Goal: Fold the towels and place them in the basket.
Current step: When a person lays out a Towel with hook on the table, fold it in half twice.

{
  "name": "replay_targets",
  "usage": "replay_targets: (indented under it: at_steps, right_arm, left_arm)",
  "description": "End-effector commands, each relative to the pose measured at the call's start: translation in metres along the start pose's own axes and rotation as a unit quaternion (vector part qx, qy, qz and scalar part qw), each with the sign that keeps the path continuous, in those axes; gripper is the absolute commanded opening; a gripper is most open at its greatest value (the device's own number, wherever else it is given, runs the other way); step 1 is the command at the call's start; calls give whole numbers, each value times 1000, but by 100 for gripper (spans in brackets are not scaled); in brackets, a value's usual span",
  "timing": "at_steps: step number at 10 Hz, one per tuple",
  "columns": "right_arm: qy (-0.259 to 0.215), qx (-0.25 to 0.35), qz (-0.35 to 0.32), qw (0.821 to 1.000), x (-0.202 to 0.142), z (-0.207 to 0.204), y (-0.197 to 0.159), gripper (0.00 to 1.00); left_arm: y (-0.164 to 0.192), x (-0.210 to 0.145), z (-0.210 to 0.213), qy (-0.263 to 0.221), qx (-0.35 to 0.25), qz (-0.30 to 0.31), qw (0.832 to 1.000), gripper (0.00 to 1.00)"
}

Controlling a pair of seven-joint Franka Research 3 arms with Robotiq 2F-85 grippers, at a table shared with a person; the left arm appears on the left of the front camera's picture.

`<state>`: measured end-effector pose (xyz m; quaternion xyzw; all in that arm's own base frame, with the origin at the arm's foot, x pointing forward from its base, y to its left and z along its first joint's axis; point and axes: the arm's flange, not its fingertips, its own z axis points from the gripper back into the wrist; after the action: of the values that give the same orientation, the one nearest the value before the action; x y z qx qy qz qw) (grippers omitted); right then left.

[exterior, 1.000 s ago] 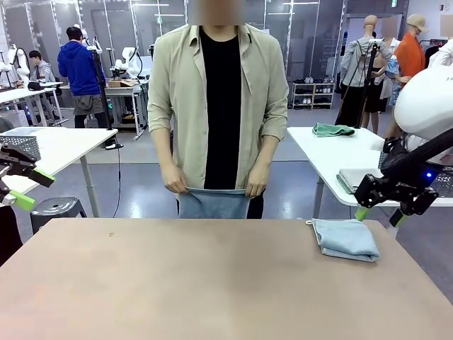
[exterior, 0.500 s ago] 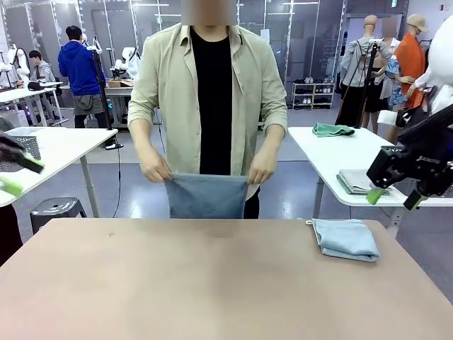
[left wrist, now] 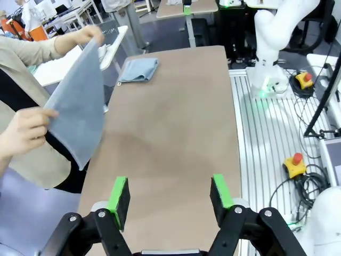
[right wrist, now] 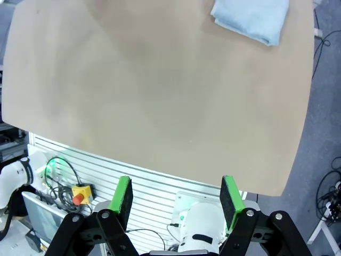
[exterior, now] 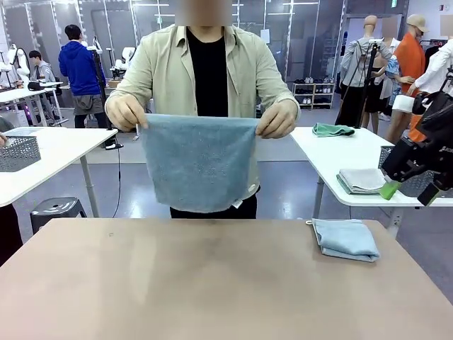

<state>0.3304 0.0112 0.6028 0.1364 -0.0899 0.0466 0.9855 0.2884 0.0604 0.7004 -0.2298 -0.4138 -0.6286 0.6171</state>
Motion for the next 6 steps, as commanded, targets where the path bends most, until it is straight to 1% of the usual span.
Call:
replay_targets:
  at_steps: [1,6]
  right_arm:
    - [1,-1,-7,1000,4,-3,-3,82]
    - [1,-1,-7,1000,4,-3,-3,82]
  left_arm:
    - [-1,2,-1,1,1,-3,1000,78]
    - [-1,2,-1,1,1,-3,1000,78]
